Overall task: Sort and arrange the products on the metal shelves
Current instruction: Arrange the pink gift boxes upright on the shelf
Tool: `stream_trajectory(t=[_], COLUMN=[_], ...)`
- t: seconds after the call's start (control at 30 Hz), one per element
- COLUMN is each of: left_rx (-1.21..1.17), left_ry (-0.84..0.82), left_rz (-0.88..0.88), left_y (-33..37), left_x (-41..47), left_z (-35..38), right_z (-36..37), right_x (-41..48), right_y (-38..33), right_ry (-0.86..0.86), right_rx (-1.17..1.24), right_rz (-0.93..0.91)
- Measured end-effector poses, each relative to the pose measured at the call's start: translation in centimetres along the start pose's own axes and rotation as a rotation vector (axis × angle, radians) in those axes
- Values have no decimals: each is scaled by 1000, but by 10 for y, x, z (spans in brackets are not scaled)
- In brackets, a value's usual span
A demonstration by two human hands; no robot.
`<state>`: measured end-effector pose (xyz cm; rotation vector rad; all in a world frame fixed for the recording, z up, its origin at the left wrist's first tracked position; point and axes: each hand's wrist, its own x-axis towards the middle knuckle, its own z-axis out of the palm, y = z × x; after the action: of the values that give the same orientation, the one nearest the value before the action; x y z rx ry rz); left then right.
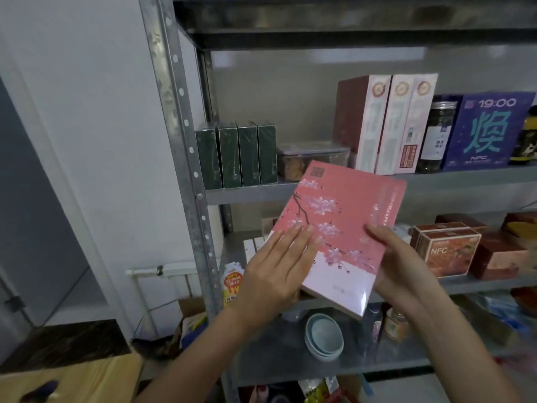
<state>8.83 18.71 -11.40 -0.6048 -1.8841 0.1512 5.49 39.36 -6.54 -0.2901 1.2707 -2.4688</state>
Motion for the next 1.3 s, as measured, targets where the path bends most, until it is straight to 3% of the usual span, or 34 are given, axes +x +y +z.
stream_trajectory(t=[0.07, 0.27, 0.43, 0.57, 0.63, 0.7, 0.8, 0.97, 1.17, 1.23, 1.3], left_rx=[-24, -174, -298, -364, -458, -588, -793, -1075, -1366, -1409, -1296], left_ry=[-23, -43, -101, -92, -57, -25, -96, -196, -305, -251, -167], left_rz=[37, -84, -59, -98, -219, -347, -480, -700, -946, -972, -1006], left_y=[1, 18, 44, 42, 42, 42, 42, 44, 38, 37, 37], left_x=[-5, -23, -41, -41, -39, -37, -37, -35, -36, -37, -38], left_z=[2, 15, 24, 20, 16, 11, 1, -4, -4, -4, -7], right_z=[0, -5, -6, -13, -21, -37, -61, -68, -48, -45, -43], right_x=[-2, -8, -14, -15, -11, -3, 12, 30, 36, 38, 40], right_y=[7, 39, 52, 51, 51, 47, 32, 13, 13, 13, 13], right_ry=[54, 288, 331, 251, 284, 452, 542, 363, 494, 508, 513], right_rx=[82, 195, 166, 158, 110, 22, -131, -281, -137, -142, -173], right_rz=[-15, -16, 32, 6, -141, -339, -508, -550, -568, -609, -650])
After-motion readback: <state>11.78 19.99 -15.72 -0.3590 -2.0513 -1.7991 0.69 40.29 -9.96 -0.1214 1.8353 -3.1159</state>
